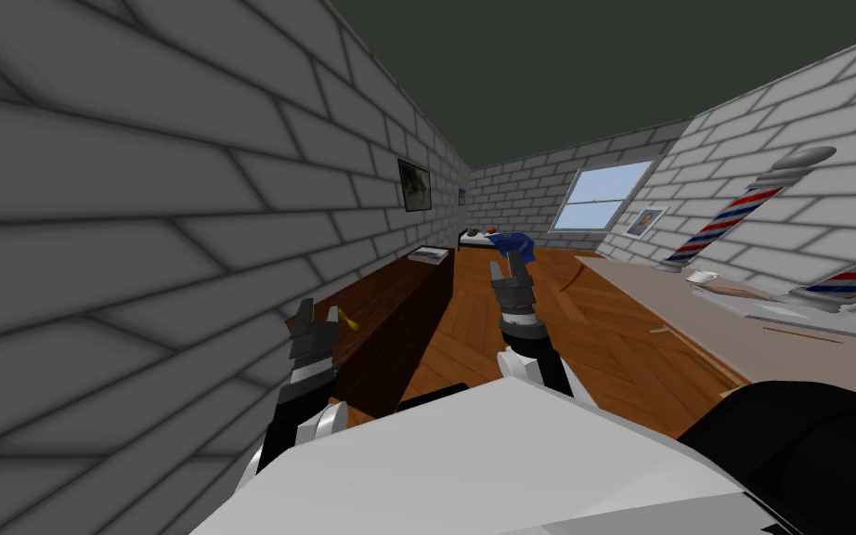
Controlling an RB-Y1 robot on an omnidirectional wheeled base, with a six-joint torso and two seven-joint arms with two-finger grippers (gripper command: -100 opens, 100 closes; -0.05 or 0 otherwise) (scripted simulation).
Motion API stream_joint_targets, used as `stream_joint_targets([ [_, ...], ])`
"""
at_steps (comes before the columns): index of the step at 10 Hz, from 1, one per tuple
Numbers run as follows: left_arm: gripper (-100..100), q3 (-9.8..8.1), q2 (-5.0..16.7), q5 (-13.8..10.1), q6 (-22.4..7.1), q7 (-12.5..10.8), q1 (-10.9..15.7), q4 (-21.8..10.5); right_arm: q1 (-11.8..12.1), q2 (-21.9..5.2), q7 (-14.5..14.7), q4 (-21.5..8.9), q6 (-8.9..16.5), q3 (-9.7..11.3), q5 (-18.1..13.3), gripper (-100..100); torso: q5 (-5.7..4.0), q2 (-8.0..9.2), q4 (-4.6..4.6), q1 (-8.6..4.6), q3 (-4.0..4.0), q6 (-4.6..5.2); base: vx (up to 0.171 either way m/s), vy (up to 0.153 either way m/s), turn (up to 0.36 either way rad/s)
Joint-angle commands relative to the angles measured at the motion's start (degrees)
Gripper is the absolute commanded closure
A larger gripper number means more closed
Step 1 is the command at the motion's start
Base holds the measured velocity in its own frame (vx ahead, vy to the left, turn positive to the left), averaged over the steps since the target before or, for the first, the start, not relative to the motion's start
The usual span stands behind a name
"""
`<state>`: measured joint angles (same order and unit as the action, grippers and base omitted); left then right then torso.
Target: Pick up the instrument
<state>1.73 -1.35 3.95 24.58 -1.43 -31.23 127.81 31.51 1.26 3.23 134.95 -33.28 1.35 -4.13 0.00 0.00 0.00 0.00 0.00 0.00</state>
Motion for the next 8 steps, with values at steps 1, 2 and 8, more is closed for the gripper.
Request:
stream_joint_targets([
  [1, -100, -0.23, 2.77, -0.24, -0.5, 0.03, 0.63, -0.33, 0.0, 0.0, 0.0, 0.0, 0.0, 0.0, 0.0, 0, 0.0, 0.0, 0.0, 0.0, 0.0, 0.0, -0.03, 0.0, -0.039],
  [2, -100, -0.45, 4.38, -0.47, -1.03, 0.08, 1.32, -0.69, 0.0, 0.0, 0.0, 0.0, 0.0, 0.0, 0.0, 0, 0.0, 0.08, 0.01, 0.02, 0.04, 0.01, -0.071, 0.0, -0.055],
  [8, -100, -2.67, 11.42, -3.24, -7.96, 1.32, 10.02, -5.93, -0.02, 0.0, 0.0, 0.0, 0.0, 0.0, 0.0, 0, 0.04, 0.48, 0.11, 0.19, 0.28, 0.01, -0.129, 0.022, -0.091],
])
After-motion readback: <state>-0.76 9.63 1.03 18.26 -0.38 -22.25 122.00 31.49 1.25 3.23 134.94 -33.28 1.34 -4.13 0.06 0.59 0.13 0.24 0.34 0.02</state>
